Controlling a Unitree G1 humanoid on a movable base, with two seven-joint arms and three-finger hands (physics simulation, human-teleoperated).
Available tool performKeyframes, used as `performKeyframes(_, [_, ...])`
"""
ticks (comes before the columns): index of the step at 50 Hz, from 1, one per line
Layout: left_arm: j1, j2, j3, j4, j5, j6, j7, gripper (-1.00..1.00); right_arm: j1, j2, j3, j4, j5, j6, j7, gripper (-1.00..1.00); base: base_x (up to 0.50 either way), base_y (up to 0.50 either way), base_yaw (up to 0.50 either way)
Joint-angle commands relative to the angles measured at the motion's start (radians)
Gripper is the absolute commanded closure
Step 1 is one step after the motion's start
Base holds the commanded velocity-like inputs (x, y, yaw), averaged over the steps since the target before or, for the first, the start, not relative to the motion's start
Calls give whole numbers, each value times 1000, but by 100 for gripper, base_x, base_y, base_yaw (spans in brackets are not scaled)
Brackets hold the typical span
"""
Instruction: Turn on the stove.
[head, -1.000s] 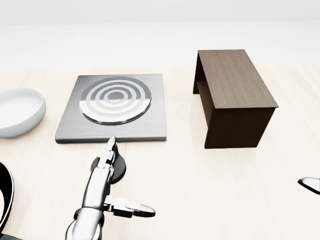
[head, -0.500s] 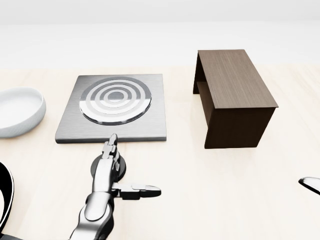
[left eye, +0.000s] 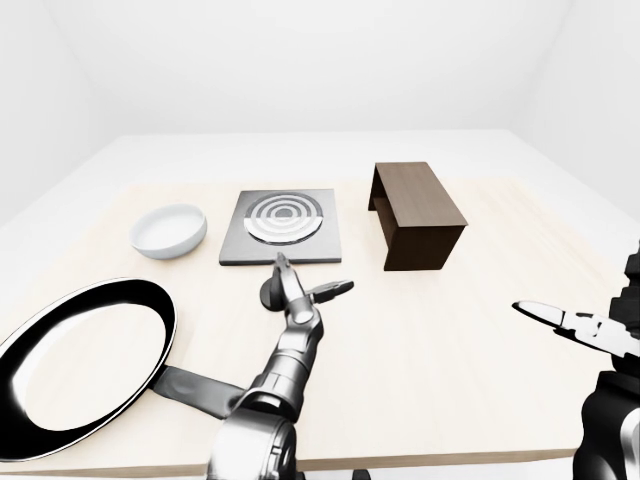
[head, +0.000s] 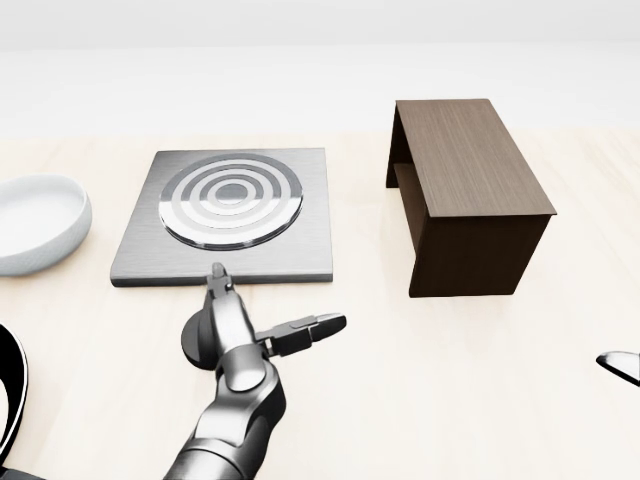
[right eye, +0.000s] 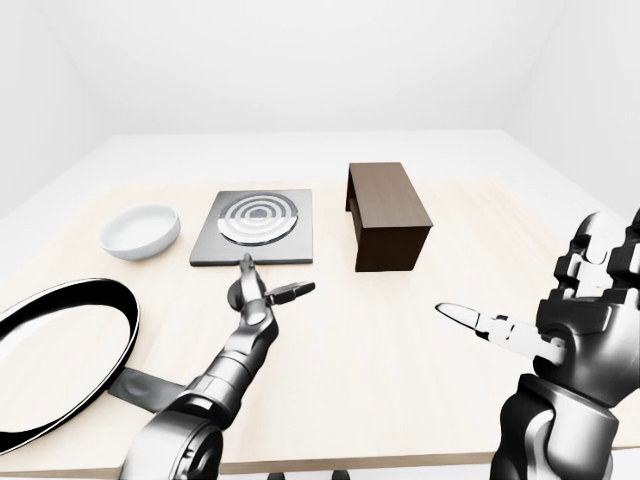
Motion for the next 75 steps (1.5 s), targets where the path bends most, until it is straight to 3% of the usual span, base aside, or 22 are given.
performKeyframes(1, [73,318,43,154,42,0,0,-100,-16,24,91,88,-36,0,54,-100,0,0,0])
performKeyframes(10, [124,296,29,42,-13,0,0,-100,-14,25,95,99,-38,0,56,-100,0,0,0])
performKeyframes(13, [241,271,-18,-252,-13,0,-28,-100,-14,25,94,102,-37,0,56,-100,0,0,0])
performKeyframes(16, [366,244,-50,-595,64,0,-52,-100,-14,24,95,95,-38,0,54,-100,0,0,0])
performKeyframes(18, [434,225,-80,-808,77,0,-132,-100,-12,25,92,97,-36,0,57,-100,0,0,0])
performKeyframes(24, [533,194,-129,-1063,76,0,-302,-100,-3,31,95,104,-38,0,60,-100,0,0,0])
performKeyframes(27, [572,183,-157,-1113,89,0,-370,-100,-8,28,94,95,-36,0,58,-100,0,0,0])
performKeyframes(42, [604,165,-166,-1181,103,0,-378,-100,-15,24,94,82,-36,0,54,-100,0,0,0])
performKeyframes(49, [614,165,-171,-1233,99,32,-376,-100,-21,21,92,78,-35,0,52,-100,0,0,0])
performKeyframes(54, [622,165,-176,-1227,104,12,-373,-100,-12,27,95,89,-37,0,58,-100,0,0,0])
performKeyframes(56, [621,165,-174,-1230,102,16,-373,-100,-12,27,95,91,-38,0,58,-100,0,0,0])
performKeyframes(63, [625,171,-159,-1269,82,45,-374,-100,-16,23,96,81,-37,0,54,-100,0,0,0])
performKeyframes(67, [639,172,-162,-1345,71,94,-373,-100,-15,25,94,77,-37,0,56,-100,0,0,0])
performKeyframes(72, [652,175,-162,-1422,58,134,-373,-100,-14,26,93,86,-37,0,59,-100,0,0,0])
performKeyframes(74, [654,176,-162,-1442,56,145,-372,-100,-13,27,94,85,-37,0,59,-100,0,0,0])
performKeyframes(75, [655,177,-163,-1440,59,138,-371,-100,-12,27,95,87,-38,0,59,-100,0,0,0])
